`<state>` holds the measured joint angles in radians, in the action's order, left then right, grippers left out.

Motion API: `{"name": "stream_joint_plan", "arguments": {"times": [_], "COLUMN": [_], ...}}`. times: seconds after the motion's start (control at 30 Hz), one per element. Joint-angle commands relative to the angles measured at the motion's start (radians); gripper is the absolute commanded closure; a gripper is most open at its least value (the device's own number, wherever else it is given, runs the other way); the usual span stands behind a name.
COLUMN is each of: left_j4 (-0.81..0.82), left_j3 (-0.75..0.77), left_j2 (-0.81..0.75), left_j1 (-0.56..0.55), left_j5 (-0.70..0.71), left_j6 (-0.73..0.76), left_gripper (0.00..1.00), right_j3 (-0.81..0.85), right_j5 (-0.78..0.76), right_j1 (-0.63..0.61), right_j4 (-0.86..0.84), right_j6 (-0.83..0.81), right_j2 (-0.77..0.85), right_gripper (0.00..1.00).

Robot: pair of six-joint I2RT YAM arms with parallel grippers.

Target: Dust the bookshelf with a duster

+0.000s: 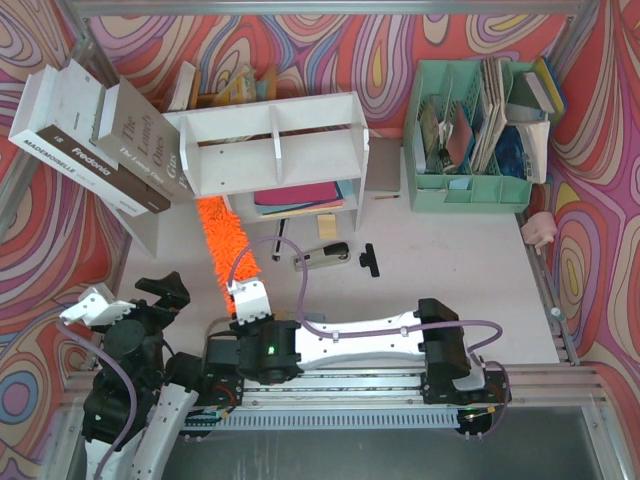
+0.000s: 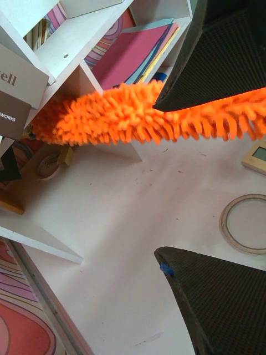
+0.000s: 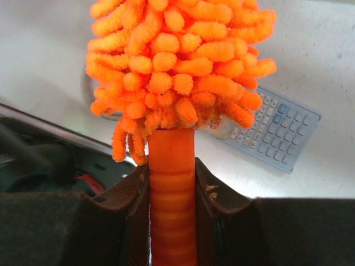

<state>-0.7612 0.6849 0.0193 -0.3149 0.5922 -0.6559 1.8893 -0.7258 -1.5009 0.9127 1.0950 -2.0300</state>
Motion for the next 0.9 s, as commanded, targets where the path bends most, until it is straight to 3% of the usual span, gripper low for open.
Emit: {"name": "stream_joint_plan", "arguments": {"times": [0.0, 0.43, 0.87], "left_j4": [-0.012, -0.012, -0.013], "left_j3": [0.015, 0.015, 0.017], "left_j2": [-0.015, -0.015, -0.015], "left_j1": [0.004, 0.004, 0.004], "left_j5": [0.012, 0.015, 0.015], "left_j6": [-0.008, -0.008, -0.008], "left_gripper": [0.02, 0.02, 0.02], "right_j3": [-0.123, -0.064, -0.039], "right_j5": [0.105, 0.209, -0.109], "right_j1": [0.078, 0.116, 0.001], "right_j4": [-0.056, -0.030, -0.096], "right_j6": [0.052, 0.019, -0.042], "right_j2": [0.056, -0.009, 0.089], "right_gripper": [1.00, 1.00, 1.00]}}
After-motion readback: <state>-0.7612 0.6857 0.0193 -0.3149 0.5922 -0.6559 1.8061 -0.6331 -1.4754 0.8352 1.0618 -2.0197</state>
